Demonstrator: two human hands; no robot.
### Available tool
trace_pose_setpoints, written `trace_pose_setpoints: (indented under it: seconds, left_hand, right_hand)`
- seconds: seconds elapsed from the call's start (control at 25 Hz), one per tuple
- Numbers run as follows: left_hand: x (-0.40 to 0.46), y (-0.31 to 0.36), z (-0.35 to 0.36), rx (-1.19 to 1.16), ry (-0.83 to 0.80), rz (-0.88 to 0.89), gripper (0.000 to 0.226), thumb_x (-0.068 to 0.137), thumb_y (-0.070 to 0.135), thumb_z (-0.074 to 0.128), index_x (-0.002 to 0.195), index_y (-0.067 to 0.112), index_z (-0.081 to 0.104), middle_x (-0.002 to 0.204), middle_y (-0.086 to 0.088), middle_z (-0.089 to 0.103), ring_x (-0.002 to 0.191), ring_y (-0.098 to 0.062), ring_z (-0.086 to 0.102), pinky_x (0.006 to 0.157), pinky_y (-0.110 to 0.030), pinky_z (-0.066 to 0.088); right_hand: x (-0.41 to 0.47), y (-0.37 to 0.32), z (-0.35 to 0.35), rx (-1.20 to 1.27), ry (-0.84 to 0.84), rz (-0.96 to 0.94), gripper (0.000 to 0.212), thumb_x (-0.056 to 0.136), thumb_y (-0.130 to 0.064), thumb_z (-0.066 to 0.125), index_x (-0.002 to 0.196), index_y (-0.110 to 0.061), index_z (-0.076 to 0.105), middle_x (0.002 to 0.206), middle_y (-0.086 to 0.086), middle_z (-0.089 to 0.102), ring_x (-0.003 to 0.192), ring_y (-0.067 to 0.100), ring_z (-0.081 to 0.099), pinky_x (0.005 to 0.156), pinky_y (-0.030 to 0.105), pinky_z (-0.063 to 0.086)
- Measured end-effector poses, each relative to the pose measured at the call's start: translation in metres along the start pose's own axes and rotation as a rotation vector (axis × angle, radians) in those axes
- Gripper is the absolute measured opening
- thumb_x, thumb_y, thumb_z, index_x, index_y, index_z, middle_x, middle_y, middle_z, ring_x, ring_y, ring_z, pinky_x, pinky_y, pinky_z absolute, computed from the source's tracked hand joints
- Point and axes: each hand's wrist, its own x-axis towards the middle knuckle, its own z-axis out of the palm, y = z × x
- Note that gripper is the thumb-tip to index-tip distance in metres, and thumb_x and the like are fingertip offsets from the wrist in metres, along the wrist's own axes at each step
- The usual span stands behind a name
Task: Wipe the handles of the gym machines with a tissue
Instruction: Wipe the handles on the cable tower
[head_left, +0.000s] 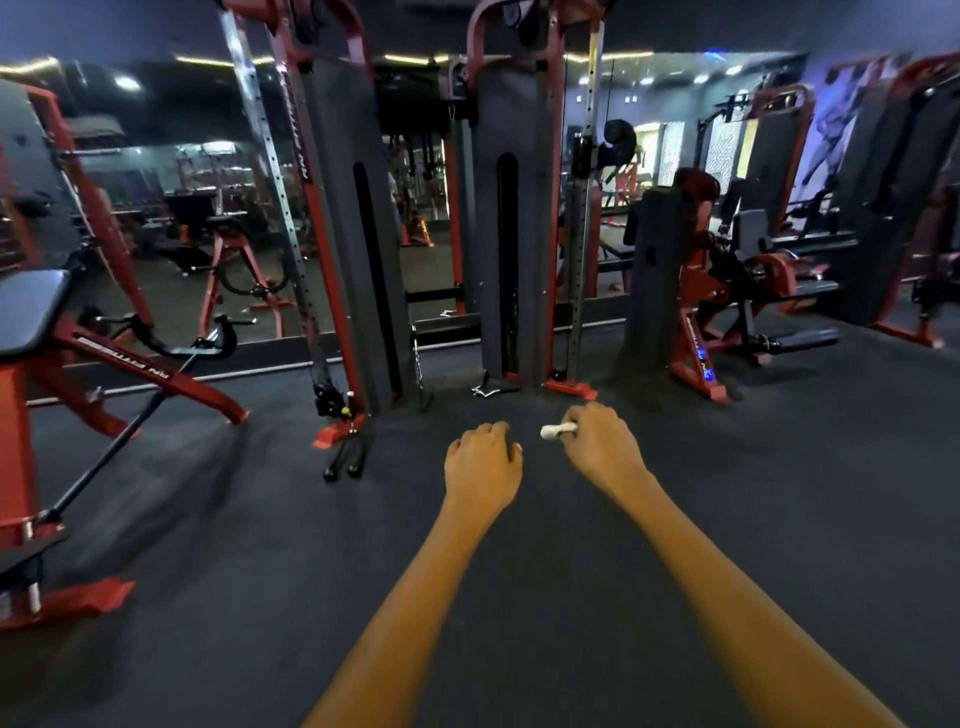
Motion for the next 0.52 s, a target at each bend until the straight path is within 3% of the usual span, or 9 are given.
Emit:
trace_pose_setpoints:
  seconds: [0.28,0.52]
  left_hand:
    - [0.245,-0.029,0.066,0.029,-0.015,0.019,0.042,0.101,0.031,0.042,0.139,0.013,0.047,0.135,-0.005,0.056,0.122,-0.025,0.052,0.103,-0.039,0.038]
    - [0.464,-0.031,0.117,0.059,-0.016,0.006,0.035,0.099,0.031,0.042,0.127,0.014,0.055,0.127,-0.005,0.060,0.117,-0.025,0.055,0.101,-0.037,0.036]
  right_hand:
    - [0.234,0.051,0.070,0.026,-0.020,0.088,0.015,0.089,-0.012,0.054,0.096,-0.011,0.067,0.099,0.007,0.061,0.082,0.024,0.058,0.063,0.030,0.042]
    - [0.455,0.100,0.106,0.027,0.007,0.020,0.019,0.088,-0.008,0.053,0.101,-0.008,0.067,0.101,0.011,0.061,0.088,0.026,0.059,0.065,0.029,0.040]
